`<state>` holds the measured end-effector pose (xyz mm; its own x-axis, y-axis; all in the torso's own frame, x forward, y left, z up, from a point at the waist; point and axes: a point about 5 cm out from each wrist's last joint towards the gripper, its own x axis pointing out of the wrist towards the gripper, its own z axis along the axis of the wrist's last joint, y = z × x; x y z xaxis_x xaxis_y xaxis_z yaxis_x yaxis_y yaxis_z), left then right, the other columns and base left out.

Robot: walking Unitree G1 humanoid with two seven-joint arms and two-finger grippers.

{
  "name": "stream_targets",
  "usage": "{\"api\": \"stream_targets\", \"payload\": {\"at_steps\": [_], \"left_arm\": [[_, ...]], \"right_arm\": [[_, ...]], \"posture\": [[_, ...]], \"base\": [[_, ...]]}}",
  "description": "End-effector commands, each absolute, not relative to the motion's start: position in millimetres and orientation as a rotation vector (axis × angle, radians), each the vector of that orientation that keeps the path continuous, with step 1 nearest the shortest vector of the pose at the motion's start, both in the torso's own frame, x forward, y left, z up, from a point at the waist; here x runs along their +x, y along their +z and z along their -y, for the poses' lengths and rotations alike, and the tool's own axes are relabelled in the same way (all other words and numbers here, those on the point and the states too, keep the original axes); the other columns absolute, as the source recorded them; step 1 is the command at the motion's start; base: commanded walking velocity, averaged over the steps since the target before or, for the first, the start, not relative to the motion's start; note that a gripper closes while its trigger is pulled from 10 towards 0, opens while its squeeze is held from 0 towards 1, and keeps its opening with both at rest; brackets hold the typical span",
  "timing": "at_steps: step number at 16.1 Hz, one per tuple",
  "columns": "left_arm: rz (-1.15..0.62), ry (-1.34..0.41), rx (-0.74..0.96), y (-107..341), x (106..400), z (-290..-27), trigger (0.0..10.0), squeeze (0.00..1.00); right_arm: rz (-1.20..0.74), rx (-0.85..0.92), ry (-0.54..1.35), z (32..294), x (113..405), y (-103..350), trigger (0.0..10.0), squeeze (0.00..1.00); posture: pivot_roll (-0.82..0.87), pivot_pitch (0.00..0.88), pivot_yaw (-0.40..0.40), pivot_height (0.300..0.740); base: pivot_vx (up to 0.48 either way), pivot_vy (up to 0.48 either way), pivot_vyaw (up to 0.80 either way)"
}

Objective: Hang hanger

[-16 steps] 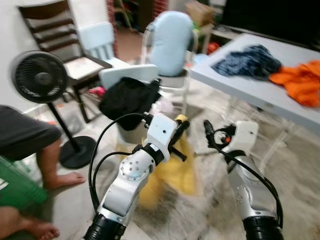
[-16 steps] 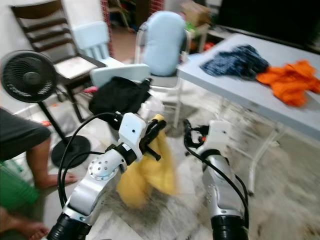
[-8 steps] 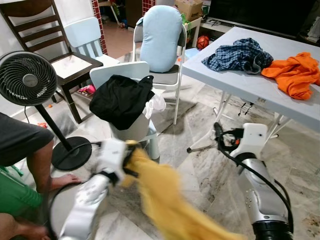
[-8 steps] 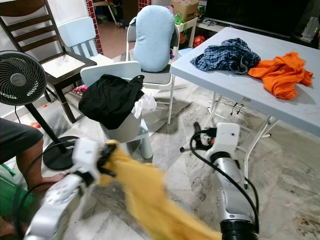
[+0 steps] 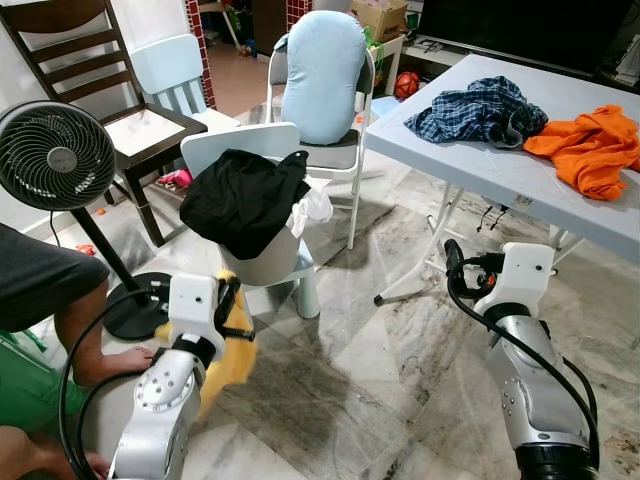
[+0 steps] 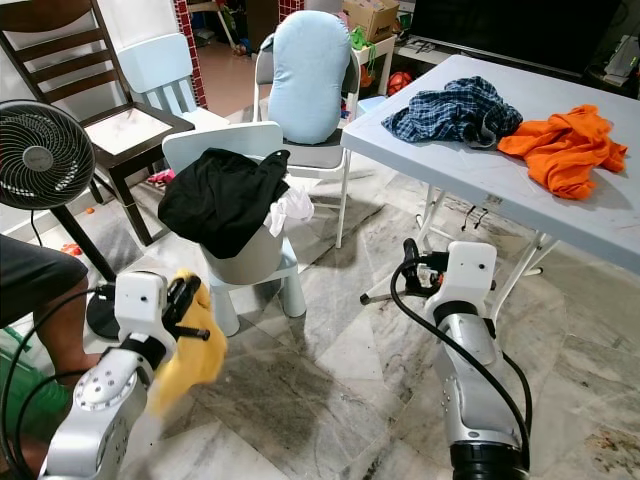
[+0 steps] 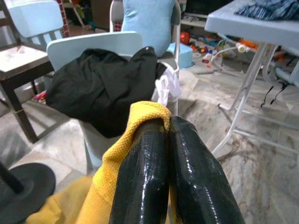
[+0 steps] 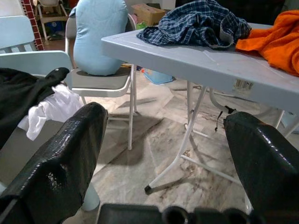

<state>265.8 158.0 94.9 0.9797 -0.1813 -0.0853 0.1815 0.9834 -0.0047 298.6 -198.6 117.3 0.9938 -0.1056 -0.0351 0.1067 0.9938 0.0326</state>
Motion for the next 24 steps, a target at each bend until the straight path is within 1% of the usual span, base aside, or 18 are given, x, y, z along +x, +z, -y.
{"api": "stream_targets", "payload": {"at_steps": [1,5,9,16,24], "left_arm": [[-0.031,-0.194,0.003,107,270,-157,10.0,0.00],[-0.070,-0.132,-0.014,104,276,-163,10.0,0.00],[-0.071,-0.148,-0.044,104,278,-163,10.0,0.00],[-0.073,-0.170,-0.075,103,279,-164,10.0,0.00],[-0.077,-0.171,-0.090,102,281,-162,10.0,0.00]], "right_arm": [[-0.024,0.044,-0.127,202,296,121,10.0,0.00],[-0.041,0.045,-0.127,200,296,116,10.0,0.00],[-0.044,0.037,-0.117,198,298,117,10.0,0.00],[-0.044,0.036,-0.102,196,299,117,10.0,0.00],[-0.041,0.036,-0.100,196,302,117,10.0,0.00]], "posture": [[0.02,0.038,-0.017,0.740],[0.02,0.035,-0.018,0.740],[0.03,0.030,-0.023,0.740],[0.02,0.024,-0.027,0.740],[0.02,0.019,-0.024,0.740]], "base": [[0.000,0.000,-0.42],[0.000,0.000,-0.74],[0.000,0.000,-0.80],[0.000,0.282,-0.77],[0.301,0.288,0.00]]}}
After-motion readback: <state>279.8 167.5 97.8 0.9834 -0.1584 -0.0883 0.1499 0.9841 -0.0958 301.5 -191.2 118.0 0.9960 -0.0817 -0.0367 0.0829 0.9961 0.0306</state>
